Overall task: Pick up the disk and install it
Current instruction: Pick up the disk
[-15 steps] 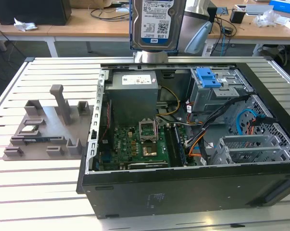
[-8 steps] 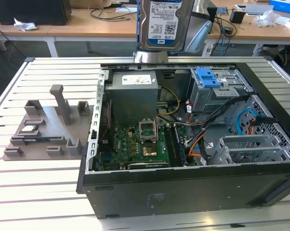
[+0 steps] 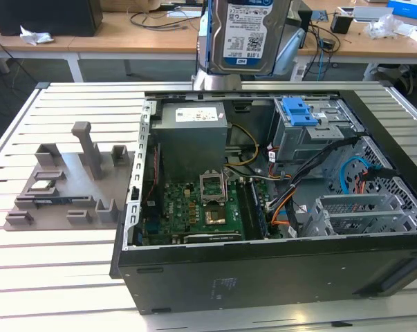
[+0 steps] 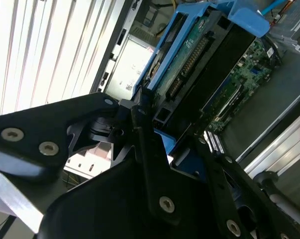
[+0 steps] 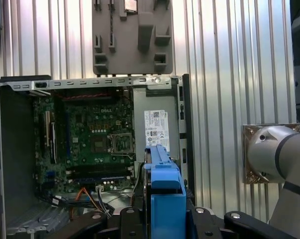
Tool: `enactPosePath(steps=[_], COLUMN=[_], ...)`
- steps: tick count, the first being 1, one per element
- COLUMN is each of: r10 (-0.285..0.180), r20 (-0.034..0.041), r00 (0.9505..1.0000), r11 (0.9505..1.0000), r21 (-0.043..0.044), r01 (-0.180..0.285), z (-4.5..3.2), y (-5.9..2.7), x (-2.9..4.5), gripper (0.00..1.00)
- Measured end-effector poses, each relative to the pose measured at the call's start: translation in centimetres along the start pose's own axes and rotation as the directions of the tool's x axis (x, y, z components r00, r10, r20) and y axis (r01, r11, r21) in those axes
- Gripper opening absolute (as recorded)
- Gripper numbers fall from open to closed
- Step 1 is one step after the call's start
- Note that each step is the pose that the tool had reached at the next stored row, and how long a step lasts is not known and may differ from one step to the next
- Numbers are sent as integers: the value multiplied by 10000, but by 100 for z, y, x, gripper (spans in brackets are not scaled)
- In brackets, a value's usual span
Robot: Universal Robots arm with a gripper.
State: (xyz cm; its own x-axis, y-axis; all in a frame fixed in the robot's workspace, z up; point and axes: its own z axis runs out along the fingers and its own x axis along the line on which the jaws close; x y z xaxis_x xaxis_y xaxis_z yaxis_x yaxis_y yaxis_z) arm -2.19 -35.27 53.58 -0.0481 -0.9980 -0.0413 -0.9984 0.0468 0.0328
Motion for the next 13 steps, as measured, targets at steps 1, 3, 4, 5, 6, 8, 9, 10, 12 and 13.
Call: enactPosePath(steps=[1, 3, 4, 5, 6, 8, 9, 10, 12, 13], r10=[0, -1, 0, 0, 0, -1, -1, 0, 0, 1], r20=[0, 0, 0, -1, 0, 0, 0, 0, 0, 0], r00=[10000, 10000, 10000, 10000, 10000, 10000, 10000, 10000, 10000, 10000], r11=[10000, 10000, 10000, 10000, 10000, 10000, 10000, 10000, 10000, 10000], r21=[0, 0, 0, 0, 0, 0, 0, 0, 0, 0], r01=[0, 1, 0, 0, 0, 1, 1, 0, 0, -1], z=[2, 7, 8, 10, 14, 19, 20, 22, 29, 31], y=[-15, -48, -62, -74, -98, -132, -143, -155, -196, -206], x=[-1, -2, -3, -3, -4, -6, -6, -6, -8, -8], gripper=[37, 37, 37, 37, 37, 37, 37, 37, 37, 37])
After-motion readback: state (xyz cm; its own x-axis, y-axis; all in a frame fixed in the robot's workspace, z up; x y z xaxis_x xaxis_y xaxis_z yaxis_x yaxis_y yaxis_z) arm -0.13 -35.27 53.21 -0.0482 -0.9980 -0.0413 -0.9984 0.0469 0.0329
